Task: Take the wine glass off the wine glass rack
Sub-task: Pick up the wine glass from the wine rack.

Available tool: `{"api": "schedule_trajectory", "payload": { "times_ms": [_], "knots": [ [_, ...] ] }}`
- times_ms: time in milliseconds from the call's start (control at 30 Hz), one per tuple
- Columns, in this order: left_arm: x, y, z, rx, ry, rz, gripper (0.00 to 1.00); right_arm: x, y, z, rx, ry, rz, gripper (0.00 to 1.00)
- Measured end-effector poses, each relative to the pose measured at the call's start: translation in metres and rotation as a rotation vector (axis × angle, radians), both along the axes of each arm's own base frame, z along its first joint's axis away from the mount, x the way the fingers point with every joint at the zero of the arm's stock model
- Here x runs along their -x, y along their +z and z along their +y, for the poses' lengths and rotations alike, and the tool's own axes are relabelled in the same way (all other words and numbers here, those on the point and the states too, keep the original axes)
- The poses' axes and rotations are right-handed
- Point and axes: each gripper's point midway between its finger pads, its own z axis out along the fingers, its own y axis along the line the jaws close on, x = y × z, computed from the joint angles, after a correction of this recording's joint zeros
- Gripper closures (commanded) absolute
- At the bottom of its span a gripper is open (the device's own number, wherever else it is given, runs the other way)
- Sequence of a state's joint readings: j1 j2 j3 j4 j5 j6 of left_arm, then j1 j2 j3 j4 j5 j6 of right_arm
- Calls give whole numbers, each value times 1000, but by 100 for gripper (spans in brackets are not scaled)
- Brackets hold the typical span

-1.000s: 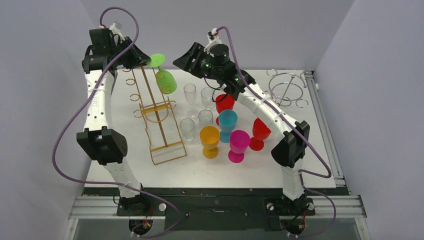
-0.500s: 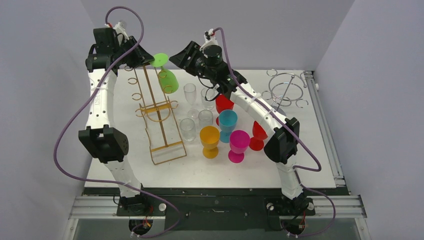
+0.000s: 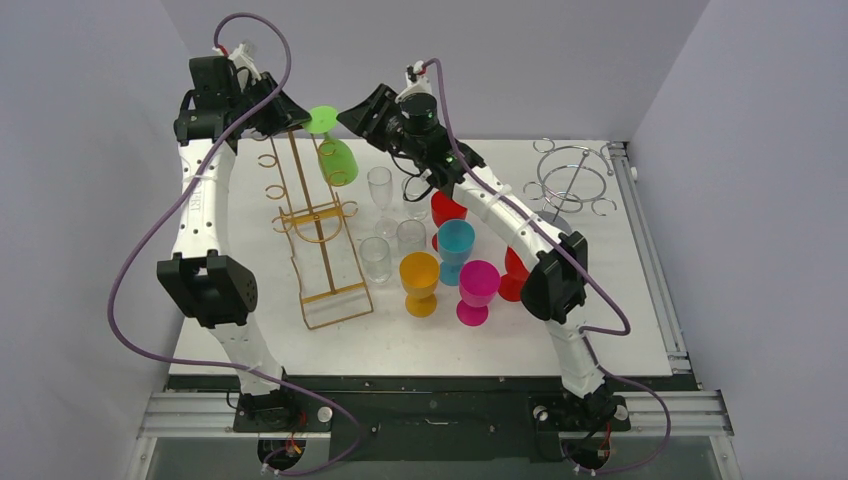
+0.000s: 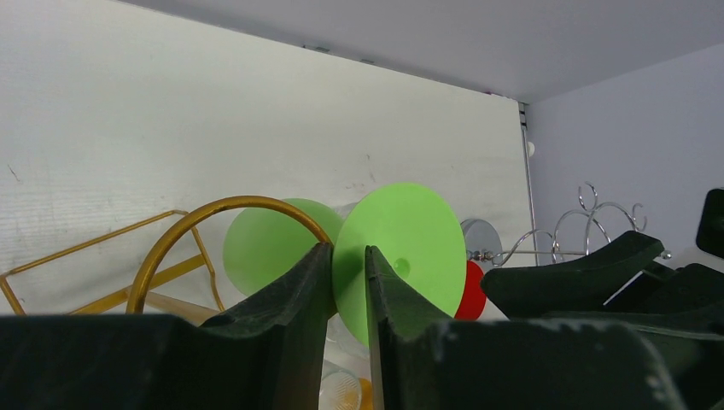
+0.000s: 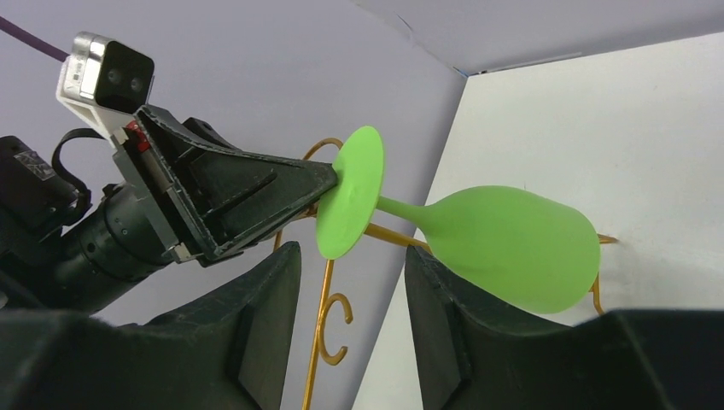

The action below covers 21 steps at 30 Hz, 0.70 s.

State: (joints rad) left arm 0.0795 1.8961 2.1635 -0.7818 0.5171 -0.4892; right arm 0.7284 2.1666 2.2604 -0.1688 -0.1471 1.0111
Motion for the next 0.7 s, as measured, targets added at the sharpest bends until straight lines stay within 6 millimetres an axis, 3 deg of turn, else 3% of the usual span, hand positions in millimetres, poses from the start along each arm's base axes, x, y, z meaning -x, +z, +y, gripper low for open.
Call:
{"api": "schedule_trajectory", "payload": {
  "times_ms": [367,700],
  "knots": [
    [2,0,-4,1,-14,-14,81,-11,-23,11,-15,-19,40,62],
    [5,0,-10,4,-32,-19,82,-10,12,18,-117,-26,-7,70]
  ]
}}
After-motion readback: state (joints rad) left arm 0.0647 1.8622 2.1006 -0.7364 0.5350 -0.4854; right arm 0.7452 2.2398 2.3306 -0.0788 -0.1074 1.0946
